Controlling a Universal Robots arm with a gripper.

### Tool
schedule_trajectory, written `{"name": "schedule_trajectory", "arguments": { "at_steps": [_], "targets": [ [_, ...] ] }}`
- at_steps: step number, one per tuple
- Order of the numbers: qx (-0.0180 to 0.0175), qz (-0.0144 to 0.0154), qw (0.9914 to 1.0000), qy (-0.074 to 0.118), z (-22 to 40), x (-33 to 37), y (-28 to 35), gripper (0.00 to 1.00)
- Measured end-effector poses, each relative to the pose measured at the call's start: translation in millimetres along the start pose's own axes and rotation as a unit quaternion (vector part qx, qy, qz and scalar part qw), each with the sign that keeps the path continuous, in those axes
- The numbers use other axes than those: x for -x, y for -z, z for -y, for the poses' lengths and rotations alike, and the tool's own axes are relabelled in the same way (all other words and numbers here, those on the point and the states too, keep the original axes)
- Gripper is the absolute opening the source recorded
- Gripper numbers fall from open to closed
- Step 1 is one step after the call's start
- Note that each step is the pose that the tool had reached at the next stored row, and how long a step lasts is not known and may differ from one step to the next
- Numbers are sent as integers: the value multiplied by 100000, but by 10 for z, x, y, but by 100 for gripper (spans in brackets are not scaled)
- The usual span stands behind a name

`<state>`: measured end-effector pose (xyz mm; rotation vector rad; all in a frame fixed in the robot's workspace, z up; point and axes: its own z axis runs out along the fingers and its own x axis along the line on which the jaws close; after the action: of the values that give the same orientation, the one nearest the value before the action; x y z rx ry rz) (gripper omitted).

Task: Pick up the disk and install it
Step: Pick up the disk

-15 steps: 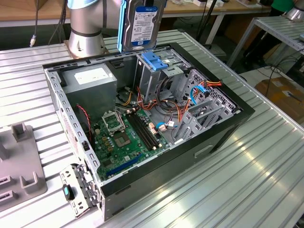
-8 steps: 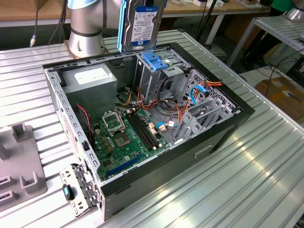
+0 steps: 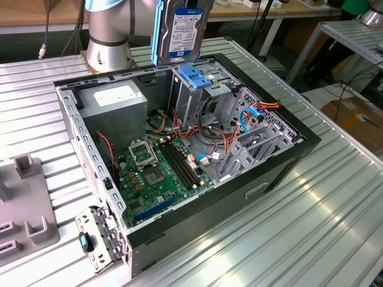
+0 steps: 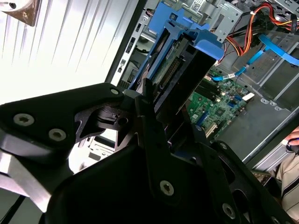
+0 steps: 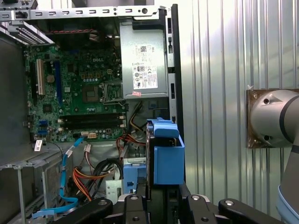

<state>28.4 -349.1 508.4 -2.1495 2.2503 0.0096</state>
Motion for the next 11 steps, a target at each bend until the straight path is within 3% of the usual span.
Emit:
{"name": "schedule_trajectory", "arguments": {
  "at_steps": [11],
  "targets": [
    [0, 1, 100000, 1, 22, 1, 0, 35]
  ]
}}
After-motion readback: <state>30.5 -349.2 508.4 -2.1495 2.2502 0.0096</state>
